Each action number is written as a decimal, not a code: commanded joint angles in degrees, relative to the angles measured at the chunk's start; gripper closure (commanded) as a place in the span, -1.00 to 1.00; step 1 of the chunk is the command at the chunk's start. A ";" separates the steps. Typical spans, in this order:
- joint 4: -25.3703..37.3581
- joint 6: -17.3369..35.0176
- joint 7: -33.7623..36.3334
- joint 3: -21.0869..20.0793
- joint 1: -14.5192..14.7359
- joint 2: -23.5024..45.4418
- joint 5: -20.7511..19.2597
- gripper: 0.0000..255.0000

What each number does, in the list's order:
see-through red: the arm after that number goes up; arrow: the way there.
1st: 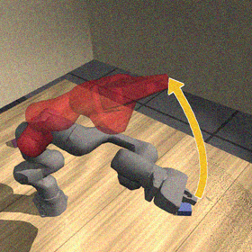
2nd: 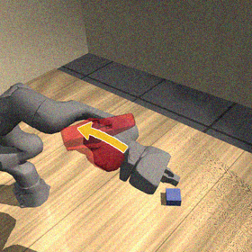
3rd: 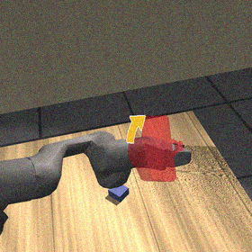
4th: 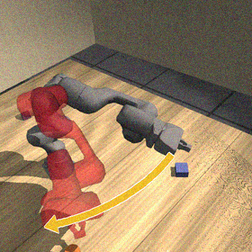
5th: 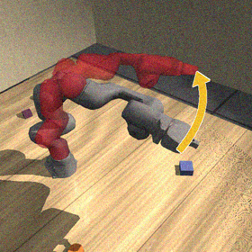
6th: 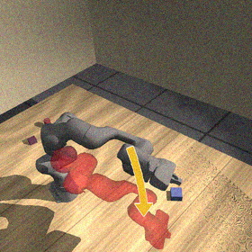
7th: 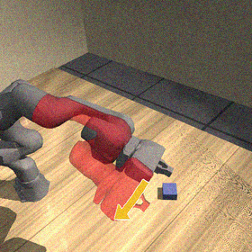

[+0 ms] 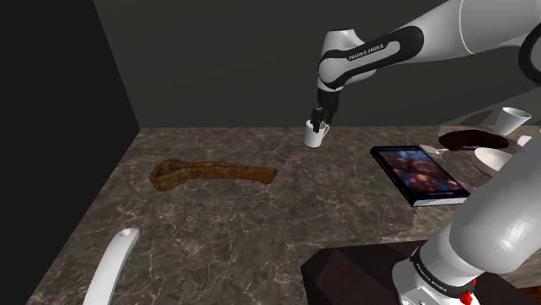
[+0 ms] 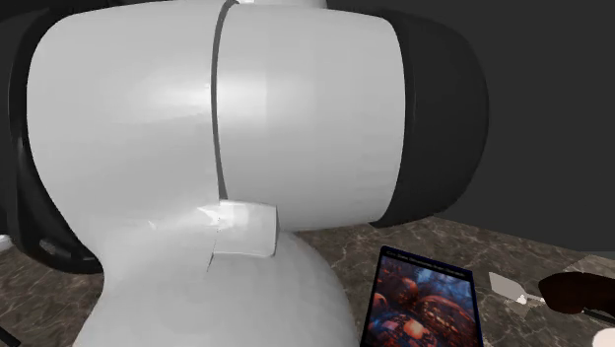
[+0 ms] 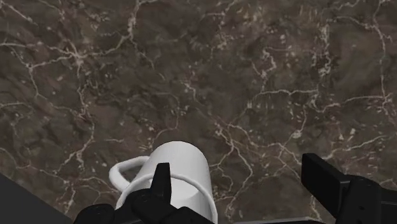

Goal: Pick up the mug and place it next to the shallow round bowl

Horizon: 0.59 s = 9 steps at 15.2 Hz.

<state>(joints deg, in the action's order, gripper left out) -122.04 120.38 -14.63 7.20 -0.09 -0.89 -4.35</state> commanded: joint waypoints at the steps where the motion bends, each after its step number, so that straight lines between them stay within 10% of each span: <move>1: 3.39 1.66 -0.78 0.09 -0.06 4.36 0.62 -1.00; 9: 6.59 6.83 -1.86 0.06 -0.44 11.88 1.65 -1.00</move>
<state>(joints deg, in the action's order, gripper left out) -115.35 126.65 -16.50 7.28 -0.52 10.57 -2.74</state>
